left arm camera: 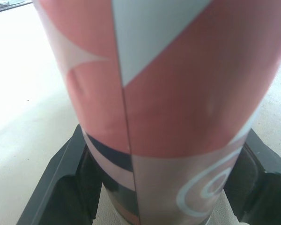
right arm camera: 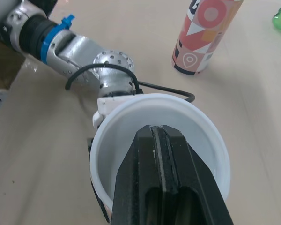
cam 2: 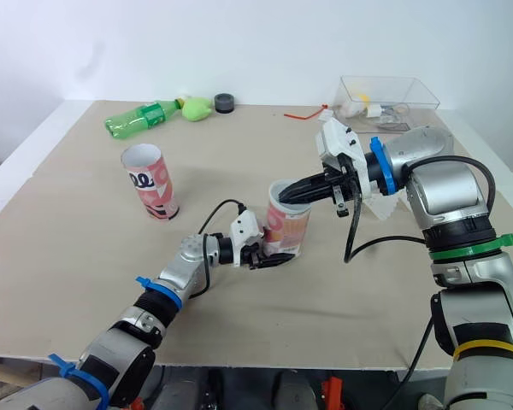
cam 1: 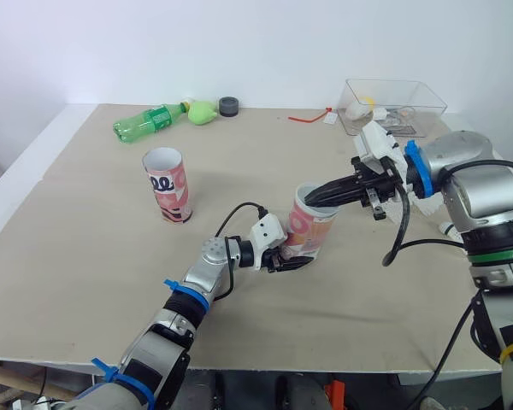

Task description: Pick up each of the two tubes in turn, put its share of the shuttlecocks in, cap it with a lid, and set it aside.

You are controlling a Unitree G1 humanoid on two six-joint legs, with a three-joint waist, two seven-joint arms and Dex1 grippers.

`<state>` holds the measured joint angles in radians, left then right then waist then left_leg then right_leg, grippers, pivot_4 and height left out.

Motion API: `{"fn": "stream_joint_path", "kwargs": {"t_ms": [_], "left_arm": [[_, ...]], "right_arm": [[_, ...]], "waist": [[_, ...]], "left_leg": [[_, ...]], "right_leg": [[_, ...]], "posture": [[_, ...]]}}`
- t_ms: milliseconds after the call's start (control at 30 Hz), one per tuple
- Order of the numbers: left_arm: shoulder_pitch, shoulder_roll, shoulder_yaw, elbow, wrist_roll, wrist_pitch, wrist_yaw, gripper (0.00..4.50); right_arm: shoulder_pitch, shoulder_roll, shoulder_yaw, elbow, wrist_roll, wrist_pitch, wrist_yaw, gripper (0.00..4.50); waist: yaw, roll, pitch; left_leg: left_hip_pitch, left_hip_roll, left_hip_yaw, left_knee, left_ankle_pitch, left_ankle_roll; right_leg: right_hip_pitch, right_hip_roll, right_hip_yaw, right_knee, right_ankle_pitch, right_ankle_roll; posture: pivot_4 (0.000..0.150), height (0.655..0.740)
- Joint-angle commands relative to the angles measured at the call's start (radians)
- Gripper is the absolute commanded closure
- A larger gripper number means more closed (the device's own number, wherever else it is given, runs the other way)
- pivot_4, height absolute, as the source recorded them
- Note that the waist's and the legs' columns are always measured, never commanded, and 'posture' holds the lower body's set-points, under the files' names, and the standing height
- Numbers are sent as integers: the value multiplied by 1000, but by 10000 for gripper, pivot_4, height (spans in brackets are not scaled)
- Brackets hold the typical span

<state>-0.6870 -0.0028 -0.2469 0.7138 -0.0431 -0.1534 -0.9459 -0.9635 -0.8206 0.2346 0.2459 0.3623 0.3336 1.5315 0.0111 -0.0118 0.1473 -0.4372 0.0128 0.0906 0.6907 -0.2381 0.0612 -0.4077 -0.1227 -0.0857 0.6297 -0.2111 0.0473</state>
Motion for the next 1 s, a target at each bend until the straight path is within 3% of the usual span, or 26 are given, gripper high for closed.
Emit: {"fn": "stream_joint_path", "kwargs": {"t_ms": [33, 333, 1000], "left_arm": [[36, 20, -17, 41, 24, 52, 5, 15054], [29, 22, -10, 44, 20, 56, 5, 15054], [29, 11, -12, 53, 22, 47, 10, 15054]], "right_arm": [[20, 10, 20, -8, -44, -14, 24, 44825], [30, 41, 27, -25, -78, -28, 17, 44825], [-36, 39, 113, -69, -203, 204, -11, 44825]], "waist": [[0, 0, 0], [-3, 0, 0], [-3, 0, -3]], "left_leg": [[0, 0, 0, 0, 0, 0], [1, 1, 0, 0, 0, 0], [3, 2, -1, 0, 1, -2]], "right_leg": [[0, 0, 0, 0, 0, 0], [0, 0, 0, 0, 0, 0], [0, 0, -2, 0, 0, -1]], "posture": [[1500, 7400], [1500, 7400], [1500, 7400]]}}
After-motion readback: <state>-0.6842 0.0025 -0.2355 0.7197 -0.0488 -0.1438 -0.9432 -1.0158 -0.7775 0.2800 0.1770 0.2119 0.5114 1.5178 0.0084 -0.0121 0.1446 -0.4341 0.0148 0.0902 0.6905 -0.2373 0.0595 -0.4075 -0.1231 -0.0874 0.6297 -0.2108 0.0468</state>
